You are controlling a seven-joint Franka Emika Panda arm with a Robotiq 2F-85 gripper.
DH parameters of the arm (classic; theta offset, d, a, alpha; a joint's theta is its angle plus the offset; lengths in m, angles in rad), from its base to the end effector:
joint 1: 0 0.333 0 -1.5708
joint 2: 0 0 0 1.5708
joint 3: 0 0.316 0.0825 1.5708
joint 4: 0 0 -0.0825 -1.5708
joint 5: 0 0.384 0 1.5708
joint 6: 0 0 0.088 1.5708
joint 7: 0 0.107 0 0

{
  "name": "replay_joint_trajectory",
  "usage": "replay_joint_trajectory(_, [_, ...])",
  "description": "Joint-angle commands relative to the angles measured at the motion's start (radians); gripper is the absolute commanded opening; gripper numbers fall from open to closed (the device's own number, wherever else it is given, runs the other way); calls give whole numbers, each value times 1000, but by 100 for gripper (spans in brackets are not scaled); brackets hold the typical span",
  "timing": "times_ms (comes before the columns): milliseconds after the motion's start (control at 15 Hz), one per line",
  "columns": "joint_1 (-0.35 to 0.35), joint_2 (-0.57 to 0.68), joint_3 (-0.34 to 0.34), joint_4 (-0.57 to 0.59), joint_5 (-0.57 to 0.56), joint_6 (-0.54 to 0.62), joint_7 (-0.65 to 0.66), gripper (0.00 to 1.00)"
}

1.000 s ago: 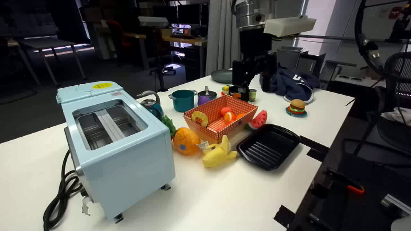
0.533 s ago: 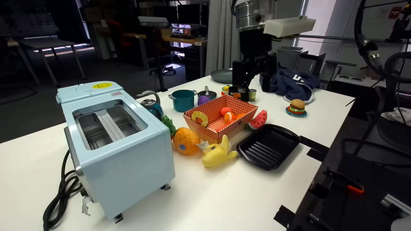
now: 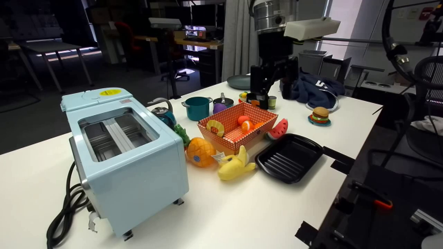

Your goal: Move the box forward

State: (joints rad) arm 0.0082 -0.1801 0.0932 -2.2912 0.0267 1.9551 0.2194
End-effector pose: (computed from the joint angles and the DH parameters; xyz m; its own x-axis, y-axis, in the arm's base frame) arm 0.4640 0.0496 0.4121 0.9791 -0.1329 -0.1537 -0.1302 -0.9911 0.0279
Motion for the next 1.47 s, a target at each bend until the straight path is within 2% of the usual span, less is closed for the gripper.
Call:
replay_joint_trajectory(0, [10, 0, -10, 1, -2, -2, 1, 100])
replay_joint_trajectory(133, [10, 10, -8, 4, -8, 0, 7, 100])
replay_joint_trajectory(333, [9, 54, -1, 20, -45, 86, 29, 100])
replay_joint_trajectory(600, [20, 167, 8, 74, -100, 242, 48, 100])
replay_joint_trajectory(733, [32, 240, 10, 111, -126, 285, 62, 100])
replay_joint_trajectory(933, [68, 348, 12, 181, -161, 307, 66, 100])
replay_joint_trajectory(1400, [160, 541, -37, 292, -342, 301, 122, 100])
